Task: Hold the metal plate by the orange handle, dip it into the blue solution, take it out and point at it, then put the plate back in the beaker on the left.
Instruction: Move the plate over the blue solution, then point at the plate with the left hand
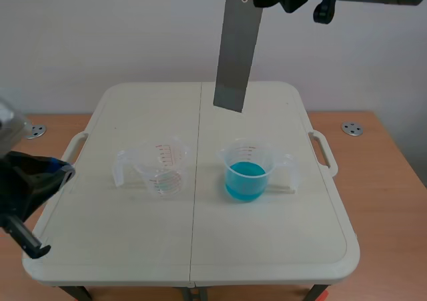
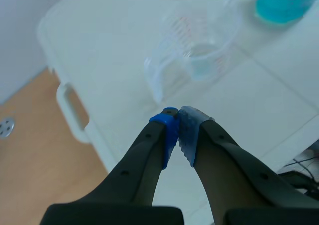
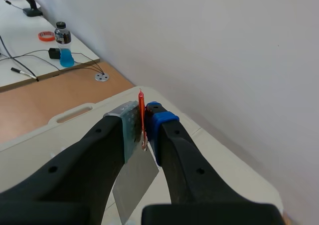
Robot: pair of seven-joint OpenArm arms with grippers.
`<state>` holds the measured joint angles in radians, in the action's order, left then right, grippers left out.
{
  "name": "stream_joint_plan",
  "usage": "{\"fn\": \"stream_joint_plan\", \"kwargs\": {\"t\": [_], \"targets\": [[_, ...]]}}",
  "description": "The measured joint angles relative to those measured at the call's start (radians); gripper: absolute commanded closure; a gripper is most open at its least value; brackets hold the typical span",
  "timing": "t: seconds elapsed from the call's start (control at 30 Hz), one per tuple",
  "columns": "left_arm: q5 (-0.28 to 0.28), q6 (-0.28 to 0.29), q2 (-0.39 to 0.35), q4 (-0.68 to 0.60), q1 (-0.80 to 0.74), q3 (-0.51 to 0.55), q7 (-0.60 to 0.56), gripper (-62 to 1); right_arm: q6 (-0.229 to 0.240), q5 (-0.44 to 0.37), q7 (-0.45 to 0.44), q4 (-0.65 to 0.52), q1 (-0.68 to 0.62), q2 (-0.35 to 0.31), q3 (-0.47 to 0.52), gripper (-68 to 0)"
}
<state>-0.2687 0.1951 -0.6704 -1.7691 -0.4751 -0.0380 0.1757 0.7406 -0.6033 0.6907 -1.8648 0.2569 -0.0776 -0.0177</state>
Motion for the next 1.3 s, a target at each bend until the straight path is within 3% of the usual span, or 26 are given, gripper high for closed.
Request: {"fn": "stream_joint_plan", "kwargs": {"t": [0.27, 0.4, 0.57, 0.83, 1.03, 1.3], "targets": [[0.001, 0.001, 0.009, 0.0, 0.217, -0.27, 0.0, -1.6, -0.002, -0.031, -0.008, 0.0, -0.056, -0.031, 0.025, -1.5], [0.008, 0.0, 0.052, 0.007, 0.312, -0.363, 0.008, -1.6, -0.002, -0.045, -0.019, 0.0, -0.058, -0.071, 0.025, -1.5], [0.061, 0.0, 0.123, 0.053, 0.411, -0.448, 0.018, -1.6, -0.002, -0.045, -0.019, 0.0, -0.058, -0.081, 0.025, -1.5], [0.147, 0.004, 0.241, 0.216, 0.55, -0.54, 0.019, -1.6, -0.002, -0.045, -0.019, 0.0, -0.058, -0.081, 0.025, -1.5], [0.164, 0.006, 0.317, 0.333, 0.638, -0.561, 0.015, -1.6, -0.002, -0.045, -0.019, 0.0, -0.058, -0.081, 0.025, -1.5], [0.164, 0.006, 0.369, 0.39, 0.709, -0.561, 0.014, -1.6, -0.002, -0.045, -0.019, 0.0, -0.058, -0.081, 0.025, -1.5]]}}
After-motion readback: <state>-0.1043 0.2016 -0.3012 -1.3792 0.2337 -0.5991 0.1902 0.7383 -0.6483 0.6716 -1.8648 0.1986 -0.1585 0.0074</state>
